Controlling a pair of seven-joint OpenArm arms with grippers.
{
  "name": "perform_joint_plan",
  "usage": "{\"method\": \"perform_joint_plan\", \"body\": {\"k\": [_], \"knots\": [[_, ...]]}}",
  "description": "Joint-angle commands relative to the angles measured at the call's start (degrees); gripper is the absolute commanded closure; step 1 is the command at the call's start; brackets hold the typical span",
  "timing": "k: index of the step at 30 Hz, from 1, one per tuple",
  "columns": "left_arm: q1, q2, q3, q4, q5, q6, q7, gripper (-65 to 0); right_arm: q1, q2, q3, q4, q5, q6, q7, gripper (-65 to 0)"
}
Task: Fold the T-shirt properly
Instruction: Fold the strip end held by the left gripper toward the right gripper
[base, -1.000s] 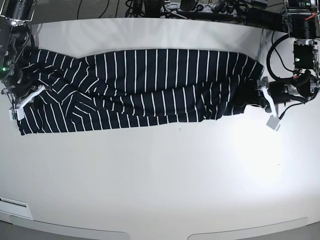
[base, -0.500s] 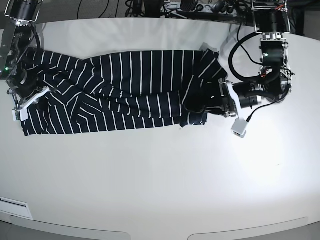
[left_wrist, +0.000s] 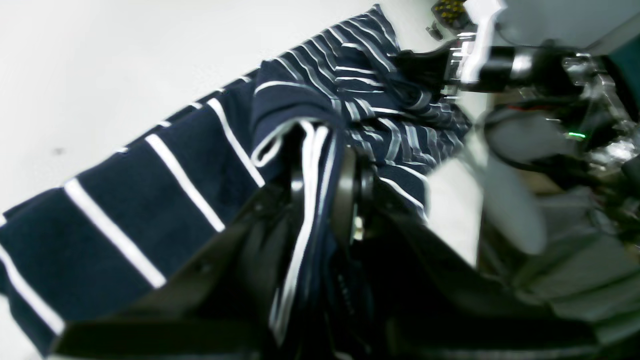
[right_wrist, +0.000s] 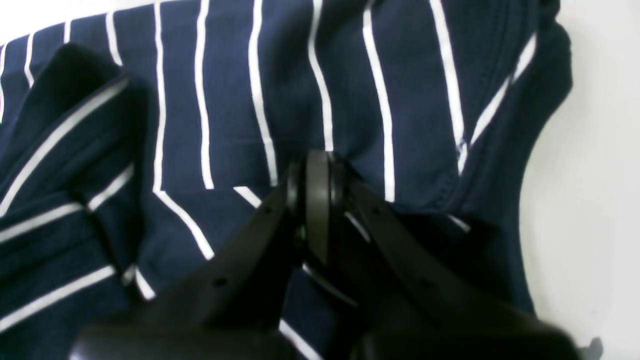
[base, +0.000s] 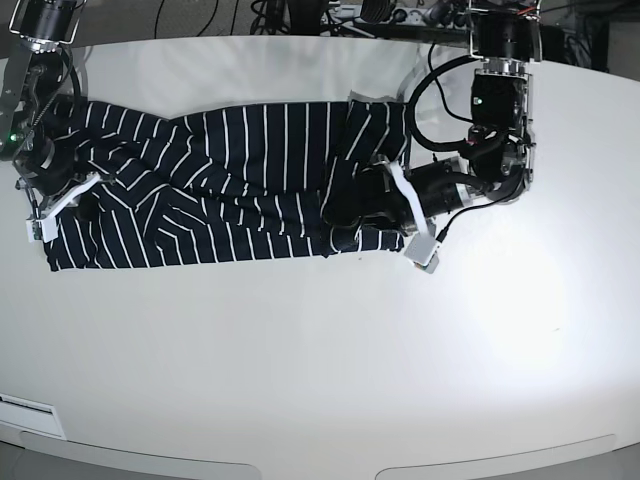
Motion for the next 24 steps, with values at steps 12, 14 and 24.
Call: {"method": "perform_joint_plan", "body": {"k": [12,14,24], "knots": [[-1.0,8.0,0.1,0.0,3.4,0.6,-5.2,0.0,-1.1,-0.2,-0.7,-0.6,-0.4,1.5,-8.2,0.0],[-1.0,9.1,0.1,0.0,4.0,0.7,-5.2,0.0,-1.1,-0.2,-0.7,-0.6,-0.4,1.5,-8.2,0.0],[-1.0,10.1,0.2,0.0,2.3,0.7,-2.6,-5.4,-1.1,0.4,-0.7,-0.6,3.0,3.4,-10.0,0.0]]}}
